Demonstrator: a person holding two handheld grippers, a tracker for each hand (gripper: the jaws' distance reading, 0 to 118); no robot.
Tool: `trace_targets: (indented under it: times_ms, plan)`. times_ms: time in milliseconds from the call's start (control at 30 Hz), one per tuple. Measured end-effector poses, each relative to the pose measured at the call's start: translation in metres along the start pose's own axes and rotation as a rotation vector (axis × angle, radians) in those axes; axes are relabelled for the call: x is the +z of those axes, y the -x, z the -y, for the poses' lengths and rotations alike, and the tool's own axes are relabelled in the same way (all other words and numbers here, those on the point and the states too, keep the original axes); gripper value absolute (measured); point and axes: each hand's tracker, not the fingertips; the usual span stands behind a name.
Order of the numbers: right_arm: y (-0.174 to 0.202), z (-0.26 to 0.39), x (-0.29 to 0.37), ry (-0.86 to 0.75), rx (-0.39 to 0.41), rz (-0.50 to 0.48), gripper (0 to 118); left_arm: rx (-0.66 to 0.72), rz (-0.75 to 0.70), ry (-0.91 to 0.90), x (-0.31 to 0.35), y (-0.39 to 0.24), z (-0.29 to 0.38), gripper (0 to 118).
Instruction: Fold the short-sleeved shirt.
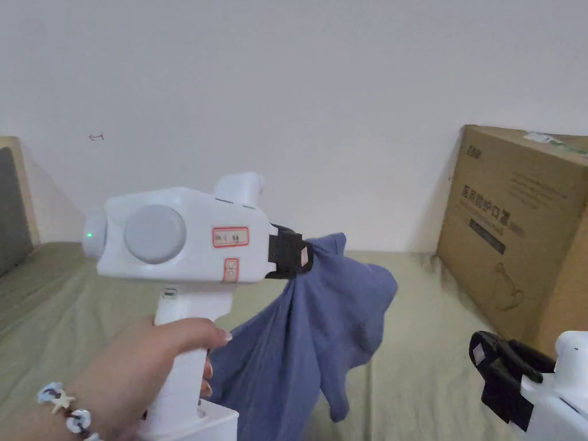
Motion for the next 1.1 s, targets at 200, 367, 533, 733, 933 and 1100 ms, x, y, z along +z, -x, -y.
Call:
trace_targets:
  times_ms: [200, 367, 533, 733, 933, 1100]
  plan:
    - [-0.017, 0.027, -0.002, 0.074, -0.035, 0.038, 0, 0.257, -0.013, 0.464, -0.151, 0.021, 0.082, 4]
    - [-0.016, 0.048, -0.008, 0.154, -0.008, 0.034, 0, 0.471, -0.052, 0.623, -0.206, 0.067, 0.161, 105]
    - [-0.015, 0.054, -0.015, 0.177, 0.007, 0.019, 0, 0.467, -0.063, 0.532, -0.187, 0.089, 0.161, 103]
    - [-0.012, 0.047, -0.015, 0.119, -0.021, 0.032, 0, 0.322, -0.106, 0.131, -0.084, 0.082, 0.104, 103]
    - [-0.008, 0.045, -0.009, 0.045, -0.034, 0.063, 0, 0.079, -0.383, -0.252, 0.027, 0.059, 0.118, 21]
    - [-0.008, 0.047, -0.013, 0.059, -0.062, 0.078, 0, 0.059, -0.456, -0.237, 0.067, 0.07, 0.149, 0]
